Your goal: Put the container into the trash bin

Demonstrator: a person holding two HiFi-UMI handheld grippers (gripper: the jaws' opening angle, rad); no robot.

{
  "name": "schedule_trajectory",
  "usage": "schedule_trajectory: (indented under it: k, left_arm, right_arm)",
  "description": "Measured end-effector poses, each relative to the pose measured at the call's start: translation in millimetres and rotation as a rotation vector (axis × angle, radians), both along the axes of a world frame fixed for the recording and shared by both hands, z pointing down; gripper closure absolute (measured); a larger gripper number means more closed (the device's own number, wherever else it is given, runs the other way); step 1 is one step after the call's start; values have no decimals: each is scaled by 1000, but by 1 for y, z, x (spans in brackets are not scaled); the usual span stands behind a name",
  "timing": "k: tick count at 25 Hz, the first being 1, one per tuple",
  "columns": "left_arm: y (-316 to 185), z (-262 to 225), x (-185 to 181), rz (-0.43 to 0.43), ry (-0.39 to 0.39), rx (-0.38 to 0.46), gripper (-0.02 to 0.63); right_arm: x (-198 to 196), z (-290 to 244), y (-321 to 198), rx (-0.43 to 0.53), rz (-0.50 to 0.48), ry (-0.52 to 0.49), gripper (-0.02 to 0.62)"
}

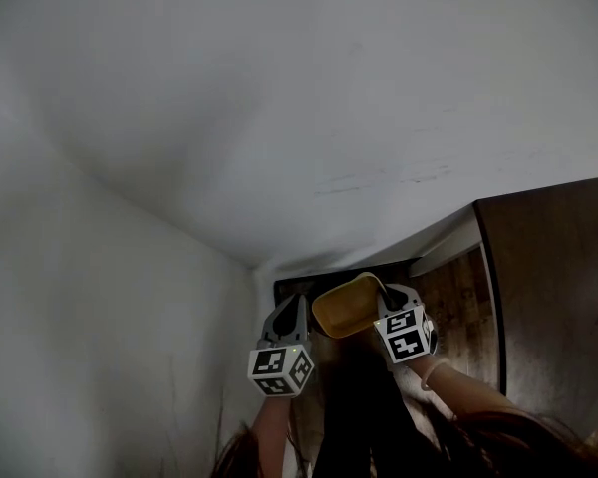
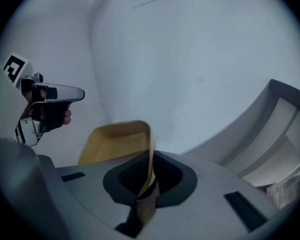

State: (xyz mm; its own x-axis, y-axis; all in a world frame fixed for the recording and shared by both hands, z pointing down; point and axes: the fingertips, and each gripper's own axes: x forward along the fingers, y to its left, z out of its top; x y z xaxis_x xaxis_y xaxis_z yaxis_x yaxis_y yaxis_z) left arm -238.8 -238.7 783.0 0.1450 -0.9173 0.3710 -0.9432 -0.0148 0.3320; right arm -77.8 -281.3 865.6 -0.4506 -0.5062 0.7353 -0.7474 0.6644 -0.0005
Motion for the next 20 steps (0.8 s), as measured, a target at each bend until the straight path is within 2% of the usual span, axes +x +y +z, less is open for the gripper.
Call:
schedule_trajectory:
  k: [8,13,20]
  left_arm:
    - [-8,21,-3,19,5,-8,586]
    - [-12,33,-7,17,18,-22,586]
    - [-17,45,-6,39,7,-44,586]
  right_arm:
    - [0,44,10,-49,1,30,565]
    - [4,73,15,-119,69,32,560]
    - [0,101,18,-190,112,25,546]
